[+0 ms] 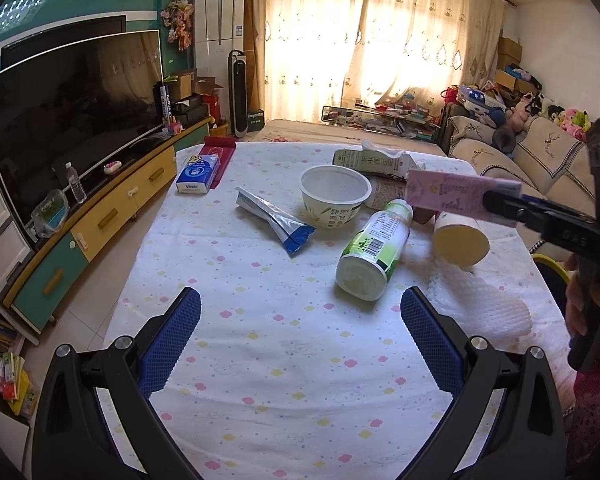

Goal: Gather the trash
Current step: 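Carry the carton over the yellow-rimmed bin and open the right gripper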

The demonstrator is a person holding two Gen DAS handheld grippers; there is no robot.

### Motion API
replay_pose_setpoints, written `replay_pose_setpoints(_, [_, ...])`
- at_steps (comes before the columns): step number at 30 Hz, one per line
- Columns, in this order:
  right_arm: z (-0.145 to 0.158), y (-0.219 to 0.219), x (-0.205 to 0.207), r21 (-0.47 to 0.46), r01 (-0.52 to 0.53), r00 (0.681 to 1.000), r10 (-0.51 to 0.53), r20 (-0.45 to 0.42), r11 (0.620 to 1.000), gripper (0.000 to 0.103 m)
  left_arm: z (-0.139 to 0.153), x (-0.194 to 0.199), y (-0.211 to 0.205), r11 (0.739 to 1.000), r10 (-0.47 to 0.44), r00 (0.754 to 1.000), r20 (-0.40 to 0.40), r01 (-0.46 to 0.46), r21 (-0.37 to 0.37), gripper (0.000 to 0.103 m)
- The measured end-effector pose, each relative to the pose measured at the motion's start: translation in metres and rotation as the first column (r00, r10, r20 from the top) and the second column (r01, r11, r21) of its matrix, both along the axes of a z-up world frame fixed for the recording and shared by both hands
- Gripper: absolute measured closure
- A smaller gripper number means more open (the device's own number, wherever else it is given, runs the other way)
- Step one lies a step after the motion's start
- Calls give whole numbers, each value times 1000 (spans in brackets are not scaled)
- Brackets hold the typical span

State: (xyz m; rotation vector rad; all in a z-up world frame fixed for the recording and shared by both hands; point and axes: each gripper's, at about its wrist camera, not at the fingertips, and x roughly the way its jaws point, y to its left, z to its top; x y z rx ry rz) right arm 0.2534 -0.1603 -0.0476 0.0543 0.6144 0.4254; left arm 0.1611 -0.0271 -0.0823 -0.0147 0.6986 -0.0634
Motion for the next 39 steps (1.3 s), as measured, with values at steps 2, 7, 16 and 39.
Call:
replay_pose_setpoints(2, [8, -5, -13, 6, 20, 999, -20, 26, 1000, 56, 0, 0, -2, 1000, -4, 1000, 2, 4, 0, 4])
replay_pose_setpoints(7, [24, -34, -53, 12, 137, 987, -137, 83, 991, 56, 0, -1, -7, 1000, -22, 1000, 5, 22, -1, 4])
replay_pose_setpoints(16, [-2, -128, -97, -34, 497, 868, -497, 5, 867, 56, -4, 4, -23, 998, -64, 998, -11, 64, -6, 4])
replay_pose_setpoints(39, [-101, -217, -94, -188, 742, 618, -765, -180, 643, 36, -35, 53, -60, 986, -169, 981, -92, 169, -2, 4])
